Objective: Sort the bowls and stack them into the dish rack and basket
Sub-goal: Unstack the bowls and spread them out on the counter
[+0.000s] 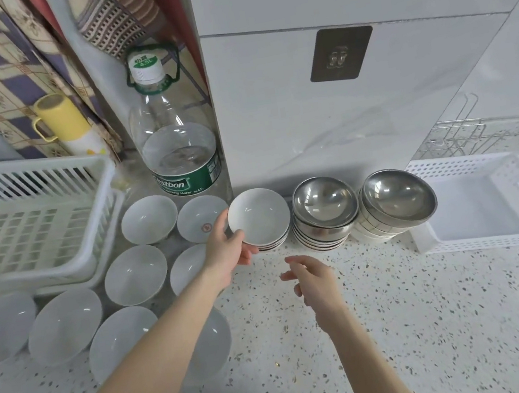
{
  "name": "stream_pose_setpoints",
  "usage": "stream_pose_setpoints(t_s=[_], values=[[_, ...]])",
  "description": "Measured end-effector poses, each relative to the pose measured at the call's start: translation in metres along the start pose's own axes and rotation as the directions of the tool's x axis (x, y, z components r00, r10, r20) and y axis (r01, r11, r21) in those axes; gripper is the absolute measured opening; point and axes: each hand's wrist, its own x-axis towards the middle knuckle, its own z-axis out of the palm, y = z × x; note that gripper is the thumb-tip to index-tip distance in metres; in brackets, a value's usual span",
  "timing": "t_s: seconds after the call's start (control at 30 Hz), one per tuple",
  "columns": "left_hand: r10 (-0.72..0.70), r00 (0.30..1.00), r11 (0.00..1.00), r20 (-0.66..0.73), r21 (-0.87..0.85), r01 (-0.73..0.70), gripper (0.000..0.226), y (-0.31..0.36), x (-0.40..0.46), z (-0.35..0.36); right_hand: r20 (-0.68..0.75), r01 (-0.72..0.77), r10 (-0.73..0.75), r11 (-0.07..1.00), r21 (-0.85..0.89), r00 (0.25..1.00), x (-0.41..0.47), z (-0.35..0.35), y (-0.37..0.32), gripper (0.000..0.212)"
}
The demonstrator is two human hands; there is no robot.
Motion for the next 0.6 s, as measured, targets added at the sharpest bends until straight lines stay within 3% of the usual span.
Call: stream_pose_setpoints(t_s=[0.3, 0.4, 0.6], values=[[0.021, 1.000, 0.990, -0.015, -0.141, -0.023, 0.066, 0.002, -0.026, -0.035, -0.196, 0.118, -0.156, 0.974, -0.191, 0.968, 0.016, 0.028, -0.008, 0.034], [0.043, 0.997, 0.976, -0.070, -0.211, -0.057, 0.061, -0.003, -0.035, -0.048, -0.204, 0.129, -0.169, 0.972, -0.196, 0.964, 0.022, 0.040, -0.014, 0.043], [0.029, 0.989, 0.957, -0.142, -0.283, -0.069, 0.060, -0.012, -0.049, -0.065, -0.210, 0.084, -0.130, 0.973, -0.214, 0.969, 0.035, 0.061, -0.023, 0.039]])
